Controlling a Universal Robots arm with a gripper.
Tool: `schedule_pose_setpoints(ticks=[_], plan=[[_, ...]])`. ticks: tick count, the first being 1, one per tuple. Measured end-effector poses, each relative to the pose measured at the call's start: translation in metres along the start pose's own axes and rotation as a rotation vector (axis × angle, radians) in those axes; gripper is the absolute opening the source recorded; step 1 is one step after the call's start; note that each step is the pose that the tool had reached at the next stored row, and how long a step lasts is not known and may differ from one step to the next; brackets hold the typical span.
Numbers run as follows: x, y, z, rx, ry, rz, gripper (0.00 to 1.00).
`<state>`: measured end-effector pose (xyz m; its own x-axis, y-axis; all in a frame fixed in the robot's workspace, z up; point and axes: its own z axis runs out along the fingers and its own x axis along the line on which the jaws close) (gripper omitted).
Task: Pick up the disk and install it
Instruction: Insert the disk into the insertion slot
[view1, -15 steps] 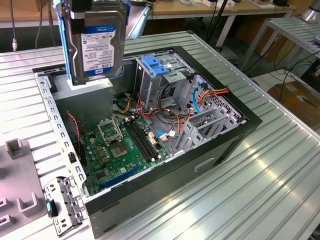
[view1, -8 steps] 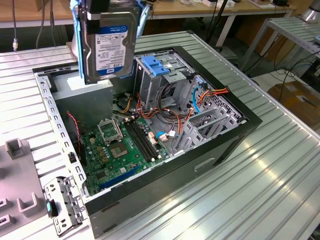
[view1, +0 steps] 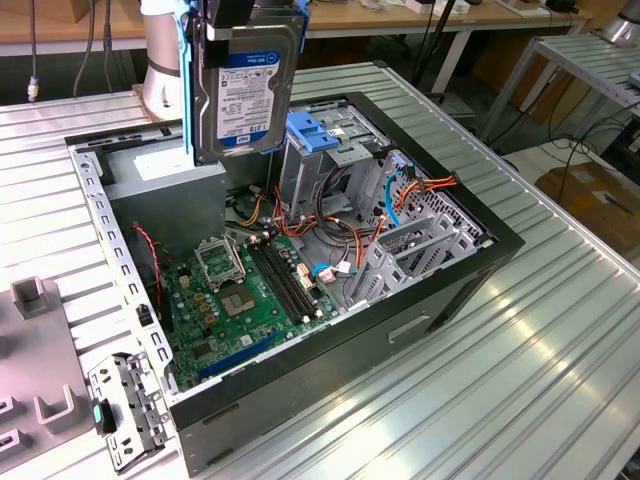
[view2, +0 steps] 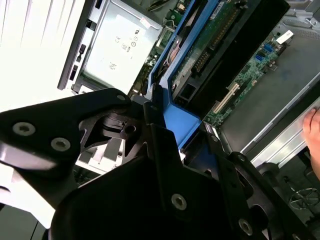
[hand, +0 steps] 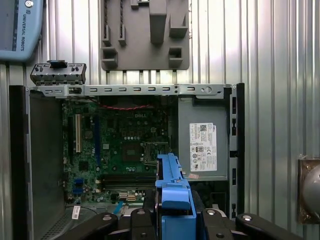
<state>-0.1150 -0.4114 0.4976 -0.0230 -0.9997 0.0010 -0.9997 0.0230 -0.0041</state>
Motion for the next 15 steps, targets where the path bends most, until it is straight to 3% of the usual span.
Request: schedule_pose_setpoints(ticks=[15], plan=[[0.0034, -0.0001, 0.0, 0.0, 0.0, 0.0, 0.37]])
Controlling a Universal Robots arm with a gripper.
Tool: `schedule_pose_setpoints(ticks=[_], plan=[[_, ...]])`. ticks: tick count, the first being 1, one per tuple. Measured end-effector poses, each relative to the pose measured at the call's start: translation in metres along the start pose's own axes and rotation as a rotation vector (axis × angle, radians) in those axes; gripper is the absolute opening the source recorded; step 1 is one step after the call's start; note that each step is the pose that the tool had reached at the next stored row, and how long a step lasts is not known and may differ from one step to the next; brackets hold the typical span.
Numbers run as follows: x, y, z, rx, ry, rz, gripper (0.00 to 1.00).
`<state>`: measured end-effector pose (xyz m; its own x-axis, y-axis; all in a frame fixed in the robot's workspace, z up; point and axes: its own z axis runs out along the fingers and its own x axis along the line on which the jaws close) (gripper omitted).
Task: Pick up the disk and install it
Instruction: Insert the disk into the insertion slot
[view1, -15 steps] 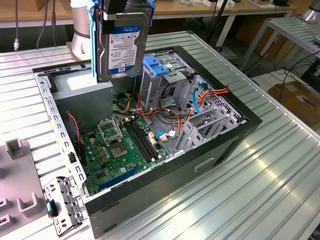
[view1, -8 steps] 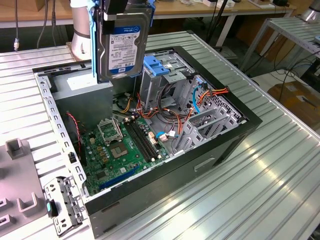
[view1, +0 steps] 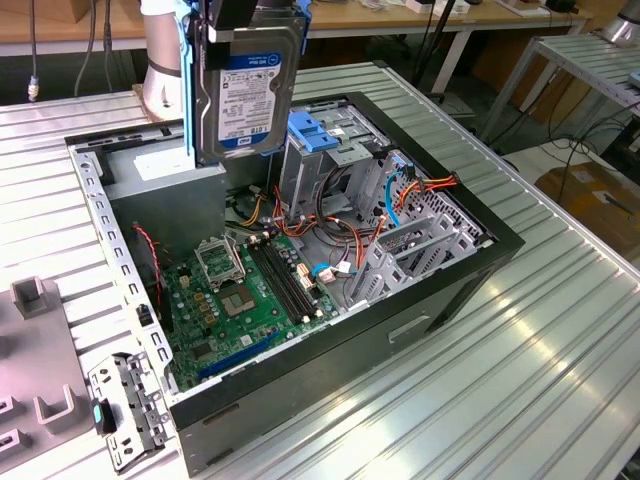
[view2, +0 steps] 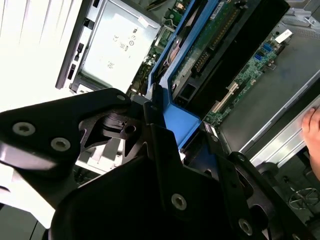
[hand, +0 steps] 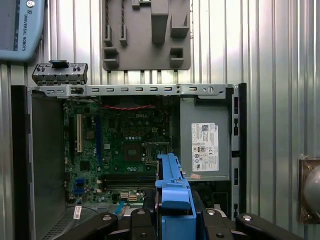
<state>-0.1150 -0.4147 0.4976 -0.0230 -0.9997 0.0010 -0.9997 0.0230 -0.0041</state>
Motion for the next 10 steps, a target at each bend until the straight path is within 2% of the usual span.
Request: schedule_pose_setpoints(ticks=[10], plan=[[0.004, -0.0001, 0.0, 0.0, 0.0, 0.0, 0.37]])
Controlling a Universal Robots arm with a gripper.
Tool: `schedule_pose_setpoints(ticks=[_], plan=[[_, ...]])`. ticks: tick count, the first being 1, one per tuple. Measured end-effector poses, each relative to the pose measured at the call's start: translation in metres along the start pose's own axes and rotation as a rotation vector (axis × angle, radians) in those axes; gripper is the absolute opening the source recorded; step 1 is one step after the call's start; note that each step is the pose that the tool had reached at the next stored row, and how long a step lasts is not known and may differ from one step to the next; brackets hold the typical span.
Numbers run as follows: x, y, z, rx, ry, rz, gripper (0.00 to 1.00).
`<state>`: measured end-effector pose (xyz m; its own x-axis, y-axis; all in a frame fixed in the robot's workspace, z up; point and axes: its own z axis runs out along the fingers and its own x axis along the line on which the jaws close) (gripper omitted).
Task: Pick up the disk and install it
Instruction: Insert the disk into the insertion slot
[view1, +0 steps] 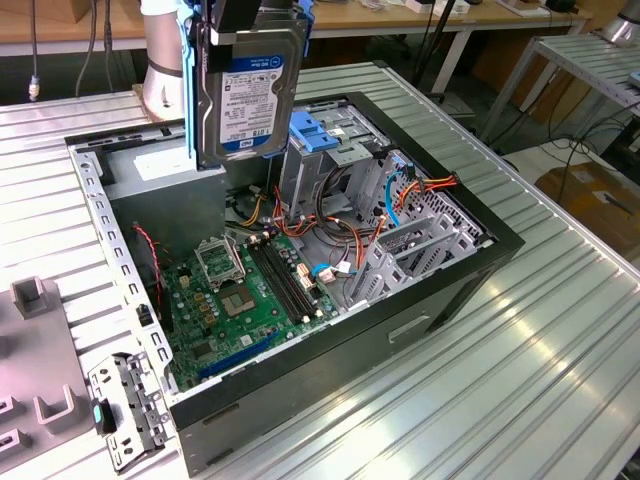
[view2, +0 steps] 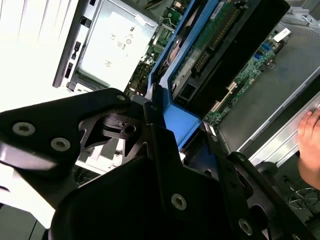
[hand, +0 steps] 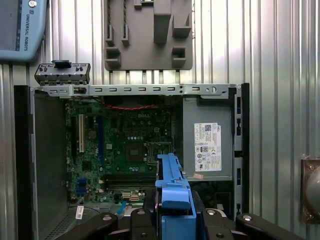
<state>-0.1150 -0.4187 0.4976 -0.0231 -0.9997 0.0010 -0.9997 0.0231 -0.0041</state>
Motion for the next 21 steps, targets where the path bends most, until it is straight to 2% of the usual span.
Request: schedule_pose_setpoints(ticks=[13, 19, 21], plan=[[0.0034, -0.0001, 0.0, 0.0, 0.0001, 0.0, 0.37], [0.0146, -0.0004, 0.0, 0.0, 0.0, 0.0, 0.37], [0.018, -0.0023, 0.0, -0.0002, 0.0, 0.0, 0.37]])
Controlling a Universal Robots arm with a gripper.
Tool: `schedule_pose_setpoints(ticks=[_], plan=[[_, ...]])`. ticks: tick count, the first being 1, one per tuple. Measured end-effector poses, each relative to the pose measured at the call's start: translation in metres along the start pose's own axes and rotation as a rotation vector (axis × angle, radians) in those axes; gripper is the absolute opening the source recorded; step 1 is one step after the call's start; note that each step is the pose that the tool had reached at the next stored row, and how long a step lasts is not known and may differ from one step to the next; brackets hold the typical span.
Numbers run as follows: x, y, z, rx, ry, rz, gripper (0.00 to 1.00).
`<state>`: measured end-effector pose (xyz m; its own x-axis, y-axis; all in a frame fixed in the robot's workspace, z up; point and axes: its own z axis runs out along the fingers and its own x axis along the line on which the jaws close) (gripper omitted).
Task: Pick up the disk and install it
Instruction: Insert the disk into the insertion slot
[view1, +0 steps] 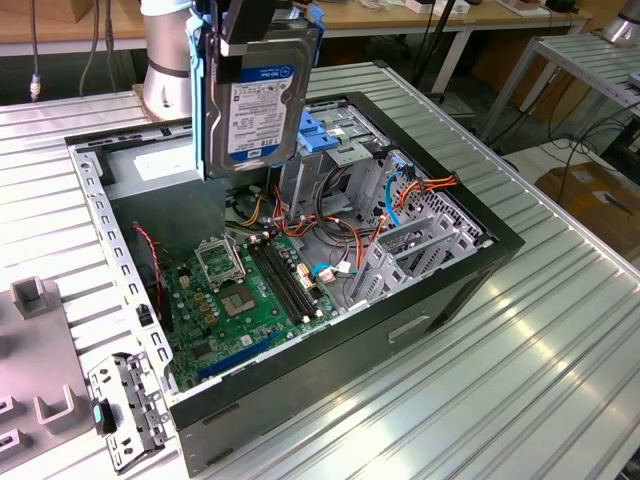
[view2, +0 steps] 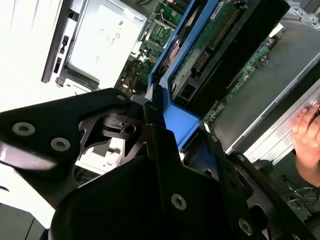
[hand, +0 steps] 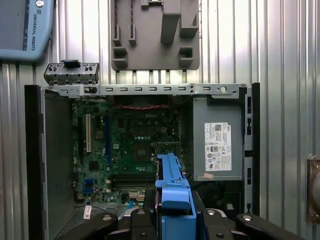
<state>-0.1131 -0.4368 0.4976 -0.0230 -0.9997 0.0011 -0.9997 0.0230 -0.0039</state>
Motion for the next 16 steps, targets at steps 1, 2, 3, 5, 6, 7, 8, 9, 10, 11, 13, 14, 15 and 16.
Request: schedule_pose_setpoints(ticks=[1, 2, 3, 5, 6, 7, 8, 9, 10, 11, 13, 14, 15, 16], plan=[[0.0007, -0.0028, 0.0001, -0.0006, -0.0002, 0.0, 0.37], [0.0009, -0.0047, 0.0, -0.001, 0.0, 0.0, 0.37], [0.001, -0.0065, 0.0, -0.0012, 0.0, 0.0, 0.37], [0.001, -0.0135, 0.0001, -0.0016, 0.0, 0.0, 0.37], [0.001, -0.0159, 0.0001, -0.0018, 0.0001, 0.0, 0.37], [0.0009, -0.02, 0.0001, -0.0018, 0.0, 0.0, 0.37], [0.0008, -0.0242, 0.0002, -0.0018, 0.0, 0.0, 0.37], [0.0007, -0.0261, 0.0002, -0.0018, 0.0, 0.0, 0.37], [0.0007, -0.0278, 0.0002, -0.0018, 0.0, 0.0, 0.37], [0.0009, -0.0291, 0.0002, -0.0017, -0.0001, 0.0, 0.37], [0.0051, -0.0293, 0.0002, -0.0018, 0.0, 0.0, 0.37], [0.0082, -0.0293, 0.0002, -0.0018, 0.0001, 0.0, 0.37], [0.0119, -0.0294, 0.0002, -0.0018, 0.0, 0.0, 0.37], [0.0147, -0.0295, 0.0002, -0.0018, 0.0, 0.0, 0.37]])
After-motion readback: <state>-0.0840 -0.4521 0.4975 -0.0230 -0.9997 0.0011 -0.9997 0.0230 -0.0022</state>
